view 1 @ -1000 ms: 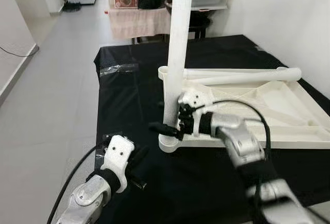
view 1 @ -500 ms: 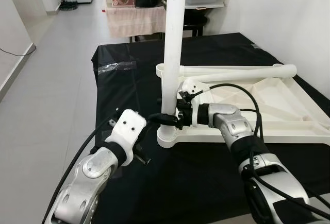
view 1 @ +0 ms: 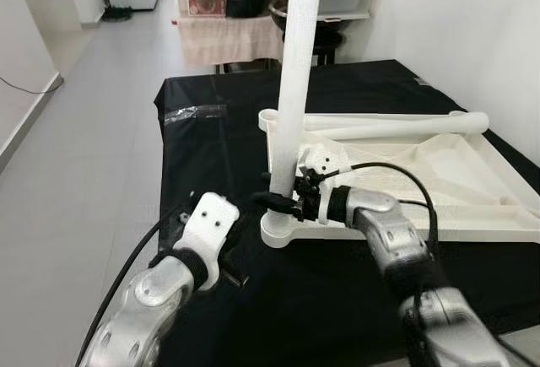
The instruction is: Building children table
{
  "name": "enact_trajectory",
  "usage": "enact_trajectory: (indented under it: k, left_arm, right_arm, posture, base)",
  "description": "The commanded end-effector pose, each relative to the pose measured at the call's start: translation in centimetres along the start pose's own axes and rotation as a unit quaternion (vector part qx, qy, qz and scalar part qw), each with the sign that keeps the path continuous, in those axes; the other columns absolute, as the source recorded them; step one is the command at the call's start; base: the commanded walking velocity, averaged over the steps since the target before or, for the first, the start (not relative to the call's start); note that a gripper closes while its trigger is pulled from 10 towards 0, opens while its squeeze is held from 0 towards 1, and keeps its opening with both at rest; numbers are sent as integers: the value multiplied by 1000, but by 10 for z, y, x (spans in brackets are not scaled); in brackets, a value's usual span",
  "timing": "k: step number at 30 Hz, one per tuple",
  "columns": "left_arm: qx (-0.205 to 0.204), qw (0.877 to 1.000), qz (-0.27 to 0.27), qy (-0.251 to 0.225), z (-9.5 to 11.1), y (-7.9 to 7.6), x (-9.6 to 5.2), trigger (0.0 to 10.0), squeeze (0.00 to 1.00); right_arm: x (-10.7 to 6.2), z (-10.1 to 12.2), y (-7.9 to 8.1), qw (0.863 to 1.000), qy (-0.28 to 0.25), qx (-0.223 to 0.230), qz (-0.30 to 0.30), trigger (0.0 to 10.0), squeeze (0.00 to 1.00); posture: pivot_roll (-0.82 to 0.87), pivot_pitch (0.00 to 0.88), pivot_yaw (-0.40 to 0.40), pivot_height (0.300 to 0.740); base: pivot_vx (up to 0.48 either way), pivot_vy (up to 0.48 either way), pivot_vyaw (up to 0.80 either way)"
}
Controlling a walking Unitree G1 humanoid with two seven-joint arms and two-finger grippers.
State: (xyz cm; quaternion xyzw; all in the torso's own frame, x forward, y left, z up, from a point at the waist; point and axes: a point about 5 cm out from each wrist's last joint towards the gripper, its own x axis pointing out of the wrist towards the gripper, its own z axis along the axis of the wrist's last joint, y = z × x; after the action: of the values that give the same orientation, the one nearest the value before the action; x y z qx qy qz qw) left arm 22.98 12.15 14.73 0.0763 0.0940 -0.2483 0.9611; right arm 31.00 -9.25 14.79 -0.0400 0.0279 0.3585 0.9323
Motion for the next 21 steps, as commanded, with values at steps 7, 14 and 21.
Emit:
enact_trajectory:
  k: [7,14,21]
  left_arm:
    - [-94,995,-8,-16,-16,-3,-11,10000,0]
    - [-103,994,-8,-28,-17,-1,-9,10000,0]
    - [-79,996,-17,-33,-19,-2,-5,10000,0]
  right_arm:
    - [-13,-26,-23,988,108,-18,-113,0,0]
    - [1,3,-21,998,55,-10,-6,10000,1000]
    - [9,42,-33,986,-8,-34,164,10000,0]
  posture:
    - [6,67,-23,740]
    - [4,54,-21,740]
    - [11,41,-24,740]
  base:
    - [0,0,0]
    - [0,0,0]
    - [0,0,0]
